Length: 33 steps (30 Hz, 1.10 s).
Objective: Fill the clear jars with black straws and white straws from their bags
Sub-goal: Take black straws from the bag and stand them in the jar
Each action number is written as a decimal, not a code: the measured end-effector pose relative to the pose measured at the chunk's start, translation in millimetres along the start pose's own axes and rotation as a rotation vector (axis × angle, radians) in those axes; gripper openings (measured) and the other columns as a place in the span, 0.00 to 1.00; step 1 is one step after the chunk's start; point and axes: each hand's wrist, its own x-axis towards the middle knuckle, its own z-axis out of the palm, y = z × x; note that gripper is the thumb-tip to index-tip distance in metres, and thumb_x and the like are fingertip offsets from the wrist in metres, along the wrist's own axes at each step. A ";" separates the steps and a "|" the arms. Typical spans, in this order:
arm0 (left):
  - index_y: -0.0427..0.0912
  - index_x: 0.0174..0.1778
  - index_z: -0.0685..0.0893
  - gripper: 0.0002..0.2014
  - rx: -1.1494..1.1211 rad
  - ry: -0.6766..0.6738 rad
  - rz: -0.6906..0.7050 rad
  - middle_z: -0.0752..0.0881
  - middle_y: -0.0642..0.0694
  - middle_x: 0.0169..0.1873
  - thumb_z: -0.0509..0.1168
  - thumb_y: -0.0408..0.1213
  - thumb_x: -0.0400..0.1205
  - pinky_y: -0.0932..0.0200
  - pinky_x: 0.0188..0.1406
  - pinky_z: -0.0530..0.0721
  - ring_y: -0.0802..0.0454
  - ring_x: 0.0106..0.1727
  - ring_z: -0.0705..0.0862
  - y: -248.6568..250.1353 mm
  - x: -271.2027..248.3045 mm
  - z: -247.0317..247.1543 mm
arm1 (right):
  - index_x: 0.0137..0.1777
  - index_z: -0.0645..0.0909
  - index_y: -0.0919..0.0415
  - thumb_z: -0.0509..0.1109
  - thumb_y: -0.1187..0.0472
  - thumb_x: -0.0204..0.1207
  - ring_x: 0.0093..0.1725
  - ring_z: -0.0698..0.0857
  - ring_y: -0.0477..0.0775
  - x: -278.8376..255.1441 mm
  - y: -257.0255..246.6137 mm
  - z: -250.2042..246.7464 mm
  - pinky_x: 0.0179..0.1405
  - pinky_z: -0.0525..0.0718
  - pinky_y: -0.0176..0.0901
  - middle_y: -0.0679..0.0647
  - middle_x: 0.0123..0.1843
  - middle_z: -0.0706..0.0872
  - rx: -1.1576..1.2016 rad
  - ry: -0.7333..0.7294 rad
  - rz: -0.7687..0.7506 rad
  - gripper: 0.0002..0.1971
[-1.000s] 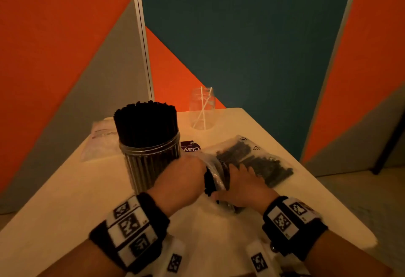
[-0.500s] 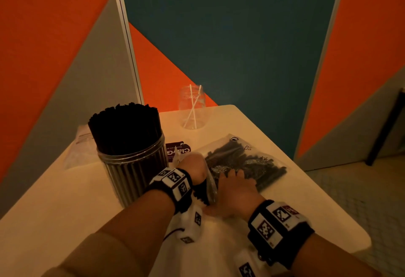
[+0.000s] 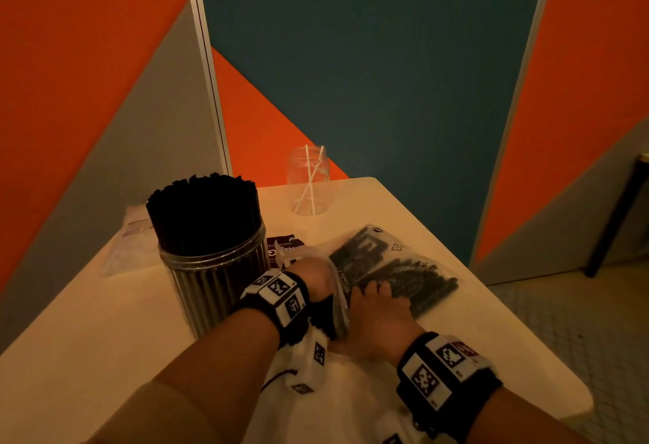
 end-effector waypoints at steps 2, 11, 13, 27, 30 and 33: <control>0.30 0.54 0.86 0.16 -0.040 -0.040 0.051 0.85 0.32 0.45 0.54 0.34 0.90 0.50 0.40 0.79 0.37 0.44 0.84 1.1 -6.6 -4.1 | 0.88 0.51 0.58 0.69 0.20 0.63 0.86 0.54 0.70 1.3 -0.3 0.1 0.77 0.64 0.74 0.63 0.88 0.56 -0.010 -0.008 0.014 0.62; 0.41 0.31 0.78 0.16 -0.138 0.050 -0.033 0.77 0.46 0.29 0.60 0.37 0.85 0.58 0.25 0.71 0.52 0.28 0.73 -22.4 -52.9 -4.5 | 0.87 0.55 0.57 0.69 0.20 0.64 0.83 0.61 0.65 -7.9 -2.4 -7.1 0.77 0.67 0.68 0.60 0.84 0.63 -0.013 -0.016 0.026 0.60; 0.41 0.44 0.86 0.10 -0.137 0.084 -0.037 0.85 0.46 0.38 0.62 0.39 0.84 0.57 0.36 0.84 0.51 0.38 0.83 -30.1 -72.3 -0.8 | 0.87 0.57 0.58 0.69 0.20 0.65 0.82 0.63 0.66 -9.6 -1.2 -8.6 0.78 0.68 0.69 0.61 0.84 0.64 -0.001 -0.011 0.009 0.59; 0.60 0.56 0.78 0.06 -0.205 0.140 0.018 0.85 0.59 0.48 0.62 0.48 0.84 0.62 0.47 0.81 0.62 0.46 0.83 -100.0 -225.6 -13.2 | 0.90 0.45 0.55 0.69 0.15 0.56 0.88 0.52 0.66 3.5 13.9 -5.3 0.84 0.59 0.67 0.59 0.90 0.52 0.144 -0.061 -0.013 0.71; 0.63 0.54 0.79 0.05 -0.299 0.143 0.059 0.85 0.61 0.45 0.64 0.49 0.84 0.67 0.45 0.80 0.65 0.45 0.83 -105.8 -232.5 -15.1 | 0.90 0.46 0.51 0.75 0.19 0.54 0.86 0.61 0.62 -8.5 21.8 -21.3 0.84 0.65 0.60 0.56 0.89 0.58 0.373 -0.128 -0.111 0.70; 0.60 0.54 0.79 0.04 -0.316 0.164 0.082 0.85 0.58 0.45 0.64 0.48 0.85 0.68 0.40 0.78 0.65 0.42 0.82 -104.9 -226.5 -11.2 | 0.88 0.54 0.40 0.75 0.18 0.50 0.79 0.71 0.53 -30.7 29.6 -48.5 0.73 0.76 0.51 0.46 0.86 0.64 0.856 -0.026 -0.322 0.65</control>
